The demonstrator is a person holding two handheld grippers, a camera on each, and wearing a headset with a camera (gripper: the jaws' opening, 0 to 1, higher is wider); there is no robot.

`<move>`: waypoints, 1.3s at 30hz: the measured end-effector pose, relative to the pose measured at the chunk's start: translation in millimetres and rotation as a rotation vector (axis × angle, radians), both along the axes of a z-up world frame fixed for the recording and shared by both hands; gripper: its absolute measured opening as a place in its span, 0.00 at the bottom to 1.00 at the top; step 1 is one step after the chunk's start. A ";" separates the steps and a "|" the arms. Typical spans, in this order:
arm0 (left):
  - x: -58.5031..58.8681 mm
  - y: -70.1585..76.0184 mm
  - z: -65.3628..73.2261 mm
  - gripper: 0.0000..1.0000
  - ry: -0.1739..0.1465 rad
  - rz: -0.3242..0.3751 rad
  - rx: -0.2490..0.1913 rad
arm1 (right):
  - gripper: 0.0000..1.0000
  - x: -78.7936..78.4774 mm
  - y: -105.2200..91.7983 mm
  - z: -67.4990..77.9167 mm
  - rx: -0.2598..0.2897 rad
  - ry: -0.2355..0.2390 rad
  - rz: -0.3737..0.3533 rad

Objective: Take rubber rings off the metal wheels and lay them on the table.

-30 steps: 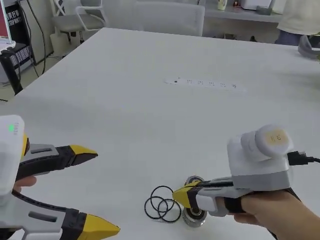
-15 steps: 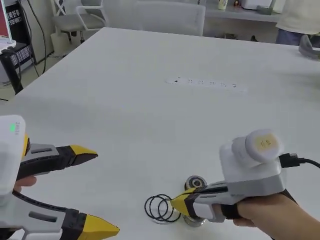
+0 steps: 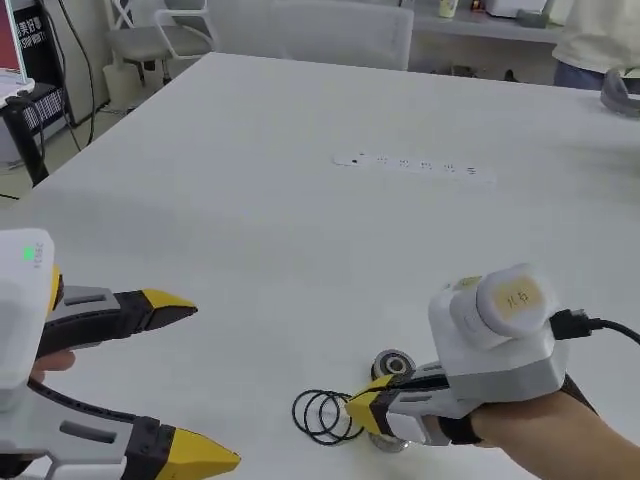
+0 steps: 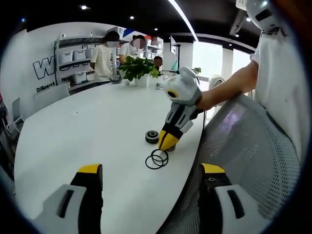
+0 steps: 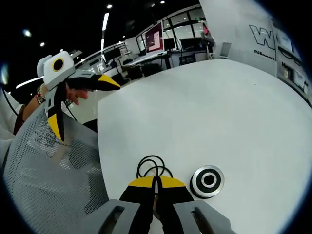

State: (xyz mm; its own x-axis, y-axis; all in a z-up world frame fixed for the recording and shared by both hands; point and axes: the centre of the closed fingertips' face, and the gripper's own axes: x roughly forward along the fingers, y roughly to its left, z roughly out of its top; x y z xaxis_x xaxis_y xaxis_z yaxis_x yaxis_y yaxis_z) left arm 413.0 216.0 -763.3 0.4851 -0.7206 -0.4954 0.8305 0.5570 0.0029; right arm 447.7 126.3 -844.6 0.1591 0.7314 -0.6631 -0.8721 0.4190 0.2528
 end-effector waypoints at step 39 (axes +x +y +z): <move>-2.4 1.0 -3.4 0.79 0.012 0.000 0.022 | 0.01 36.7 -25.3 31.4 0.122 -0.035 -0.169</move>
